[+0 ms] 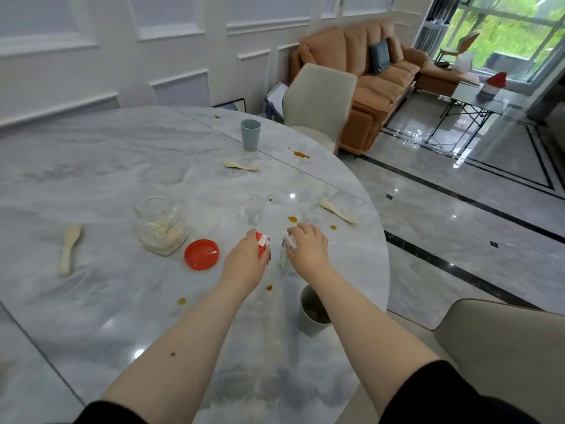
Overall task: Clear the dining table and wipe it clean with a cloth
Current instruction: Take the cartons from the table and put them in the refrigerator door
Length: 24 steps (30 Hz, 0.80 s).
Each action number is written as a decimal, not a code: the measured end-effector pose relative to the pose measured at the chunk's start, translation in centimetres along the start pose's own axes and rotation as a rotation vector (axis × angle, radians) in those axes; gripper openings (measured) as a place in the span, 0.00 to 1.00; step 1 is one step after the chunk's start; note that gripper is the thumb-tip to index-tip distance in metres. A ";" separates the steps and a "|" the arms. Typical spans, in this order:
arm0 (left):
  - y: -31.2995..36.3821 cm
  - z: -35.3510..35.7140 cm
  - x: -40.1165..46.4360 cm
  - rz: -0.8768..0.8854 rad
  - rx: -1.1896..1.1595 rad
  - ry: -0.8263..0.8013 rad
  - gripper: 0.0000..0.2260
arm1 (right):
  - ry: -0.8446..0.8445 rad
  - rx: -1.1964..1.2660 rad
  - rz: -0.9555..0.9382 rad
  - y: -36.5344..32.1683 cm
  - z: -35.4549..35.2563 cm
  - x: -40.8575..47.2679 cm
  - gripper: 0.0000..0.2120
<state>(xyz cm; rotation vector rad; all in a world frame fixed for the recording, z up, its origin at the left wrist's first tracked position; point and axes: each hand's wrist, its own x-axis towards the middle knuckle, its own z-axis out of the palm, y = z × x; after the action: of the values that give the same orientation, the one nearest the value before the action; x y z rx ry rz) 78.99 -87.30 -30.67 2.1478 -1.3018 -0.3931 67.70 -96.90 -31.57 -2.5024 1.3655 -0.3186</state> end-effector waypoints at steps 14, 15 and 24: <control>-2.9 -1.9 0.0 -0.092 -0.001 0.054 0.10 | -0.009 0.289 -0.047 -4.0 1.1 1.2 0.26; -3.1 -2.5 -0.3 -0.098 0.002 0.064 0.10 | -0.007 0.304 -0.065 -4.8 0.9 1.1 0.26; -8.8 -14.8 -5.4 -0.162 0.012 0.294 0.12 | -0.034 0.389 -0.283 -18.5 -1.0 -2.2 0.28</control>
<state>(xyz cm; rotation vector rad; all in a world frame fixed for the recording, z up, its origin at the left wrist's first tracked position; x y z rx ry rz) 90.36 -74.58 -24.86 2.2279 -0.9734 -0.1255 80.73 -85.64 -24.47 -2.3483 0.8354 -0.5391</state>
